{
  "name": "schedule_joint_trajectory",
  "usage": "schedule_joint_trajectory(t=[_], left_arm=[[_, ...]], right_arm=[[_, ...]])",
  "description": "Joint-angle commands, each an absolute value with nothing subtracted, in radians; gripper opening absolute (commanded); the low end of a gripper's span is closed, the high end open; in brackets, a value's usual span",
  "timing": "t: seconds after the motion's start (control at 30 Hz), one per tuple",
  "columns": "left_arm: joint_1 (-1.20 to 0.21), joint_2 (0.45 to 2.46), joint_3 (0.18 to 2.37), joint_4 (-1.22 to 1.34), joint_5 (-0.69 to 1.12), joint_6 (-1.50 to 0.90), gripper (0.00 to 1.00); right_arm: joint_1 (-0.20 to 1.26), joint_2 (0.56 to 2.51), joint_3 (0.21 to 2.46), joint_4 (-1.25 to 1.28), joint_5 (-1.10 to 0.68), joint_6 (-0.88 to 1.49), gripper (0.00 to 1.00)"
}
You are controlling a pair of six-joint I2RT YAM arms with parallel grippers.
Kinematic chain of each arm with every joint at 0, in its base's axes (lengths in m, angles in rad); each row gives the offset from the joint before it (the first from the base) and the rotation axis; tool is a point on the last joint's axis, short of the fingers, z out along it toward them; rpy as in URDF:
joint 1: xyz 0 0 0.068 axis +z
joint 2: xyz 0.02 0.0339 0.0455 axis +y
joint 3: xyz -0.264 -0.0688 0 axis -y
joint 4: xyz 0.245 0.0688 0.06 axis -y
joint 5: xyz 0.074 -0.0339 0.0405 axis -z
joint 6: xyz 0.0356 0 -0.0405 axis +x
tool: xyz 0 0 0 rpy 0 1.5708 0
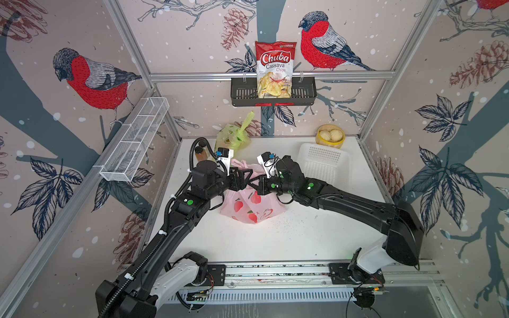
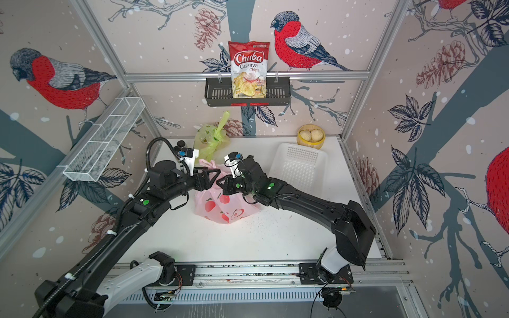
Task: Place the peach into a plastic bag & tie a knot
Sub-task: Cross the plastic bag at the center of the board.
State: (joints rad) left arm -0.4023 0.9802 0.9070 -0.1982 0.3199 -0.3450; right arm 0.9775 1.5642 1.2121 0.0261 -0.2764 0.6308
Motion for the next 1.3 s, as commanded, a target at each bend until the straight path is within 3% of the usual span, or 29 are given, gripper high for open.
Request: schedule_joint_trajectory(t=[0.0, 0.23, 0.47, 0.53, 0.67, 0.8, 0.97, 1.1, 1.27], left_arm=[[-0.4, 0.989, 0.906, -0.146, 0.36, -0.366, 0.6], [-0.4, 1.01, 0.917, -0.143, 0.373, -0.367, 0.36], [-0.4, 1.025, 0.919, -0.143, 0.398, -0.355, 0.0], [-0.399, 1.023, 0.918, -0.143, 0.398, -0.347, 0.0], [-0.4, 1.027, 0.925, -0.139, 0.418, -0.322, 0.0], [-0.396, 1.032, 0.94, -0.139, 0.455, -0.293, 0.0], [-0.384, 1.035, 0.951, -0.113, 0.546, -0.268, 0.0], [-0.375, 1.05, 0.95, -0.066, 0.649, -0.271, 0.0], [-0.374, 1.072, 0.963, -0.055, 0.708, -0.27, 0.0]], right_arm=[[0.985, 1.571, 1.224, 0.046, -0.297, 0.62, 0.0], [0.992, 1.57, 1.23, 0.04, -0.3, 0.613, 0.0], [0.99, 1.554, 1.23, 0.026, -0.313, 0.593, 0.0], [0.986, 1.542, 1.238, 0.005, -0.332, 0.574, 0.04], [0.964, 1.48, 1.251, -0.06, -0.362, 0.516, 0.37], [0.933, 1.394, 1.264, -0.139, -0.392, 0.439, 0.57], [0.841, 1.299, 1.214, -0.116, -0.427, 0.374, 0.73], [0.78, 1.331, 1.237, -0.132, -0.514, 0.269, 0.82], [0.765, 1.438, 1.301, -0.154, -0.586, 0.172, 0.85]])
